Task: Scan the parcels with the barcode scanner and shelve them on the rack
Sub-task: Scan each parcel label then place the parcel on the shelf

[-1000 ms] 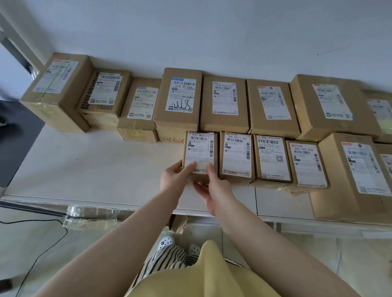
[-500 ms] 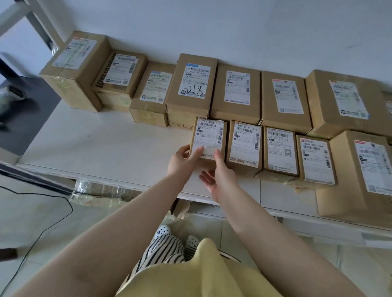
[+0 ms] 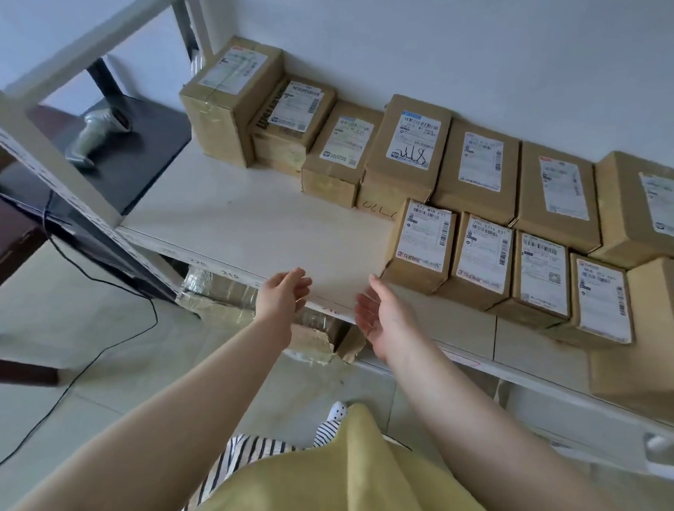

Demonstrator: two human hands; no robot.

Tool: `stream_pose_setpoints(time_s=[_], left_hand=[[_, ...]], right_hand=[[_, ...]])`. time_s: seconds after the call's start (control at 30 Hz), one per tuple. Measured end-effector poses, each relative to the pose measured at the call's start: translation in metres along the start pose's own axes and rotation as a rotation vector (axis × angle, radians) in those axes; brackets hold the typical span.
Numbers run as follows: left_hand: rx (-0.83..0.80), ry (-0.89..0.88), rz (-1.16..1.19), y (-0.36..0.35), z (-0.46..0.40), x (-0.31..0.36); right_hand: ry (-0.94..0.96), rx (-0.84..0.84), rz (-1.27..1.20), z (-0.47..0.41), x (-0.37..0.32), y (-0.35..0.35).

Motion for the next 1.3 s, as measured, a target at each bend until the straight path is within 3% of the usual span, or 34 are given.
stream_pose_setpoints(time_s=[0.13,0.37,0.6,0.87,1.3], left_hand=[[0.062,0.010,0.095,0.076,0.009,0.009],[0.219,0.016,0.420,0.246,0.035,0.033],[0.339,0.132,0.431,0.396,0.060,0.019],[0.431,0.176,0.576,0.469,0.043,0.015],[0.552,0.065,0.661,0.576,-0.080,0.160]], right_hand=[[0.093,-0.057,0.039,0.007,0.013,-0.048],[-0.014,-0.251,0.153,0.036,0.106,-0.192],[-0.047,-0.380,0.367,0.066,0.188,-0.326],[-0.135,-0.458,0.525,0.049,0.226,-0.414],[0.047,-0.597,0.493,-0.018,0.182,-0.652]])
Point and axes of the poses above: each hand's wrist, its own z-axis away from the middle knuckle, its own y-axis out of the back of the hand, x = y × z, the point moved 7 cm from there along -z, towards the middle knuckle, and after that the axes turned 7 degrees about -x, right-handed, at the moved point
